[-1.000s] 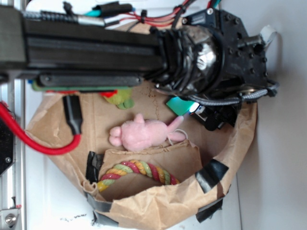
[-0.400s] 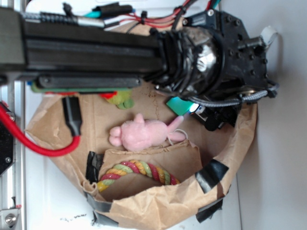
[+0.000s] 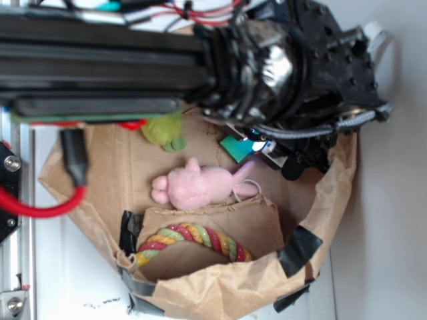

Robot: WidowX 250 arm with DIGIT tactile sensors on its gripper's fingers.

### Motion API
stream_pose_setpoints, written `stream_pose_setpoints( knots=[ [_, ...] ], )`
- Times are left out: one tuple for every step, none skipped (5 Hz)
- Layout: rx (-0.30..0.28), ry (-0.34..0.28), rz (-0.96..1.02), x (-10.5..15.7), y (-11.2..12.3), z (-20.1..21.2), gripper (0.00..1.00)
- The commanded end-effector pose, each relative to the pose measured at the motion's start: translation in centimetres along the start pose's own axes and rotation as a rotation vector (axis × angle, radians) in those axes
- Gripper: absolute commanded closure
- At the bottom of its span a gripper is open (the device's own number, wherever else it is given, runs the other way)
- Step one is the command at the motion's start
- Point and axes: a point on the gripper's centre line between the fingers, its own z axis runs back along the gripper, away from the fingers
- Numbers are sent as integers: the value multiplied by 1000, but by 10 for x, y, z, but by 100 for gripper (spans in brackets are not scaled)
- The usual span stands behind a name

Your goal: Grab the green block.

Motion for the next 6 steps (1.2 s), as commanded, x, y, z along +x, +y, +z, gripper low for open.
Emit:
stream_pose_setpoints(
  knots=[
    [-127,-53,-65,-3,-10,78,100],
    [-177,-47,-160,-32,-10,99,100],
    [-198,-50,-226,-49,-12,109,100],
    [-194,-39,-279,-54,-10,109,100],
    [-172,-44,-261,-44,-8,102,0],
    [-166,-65,-241,-32,-11,92,0]
  ],
)
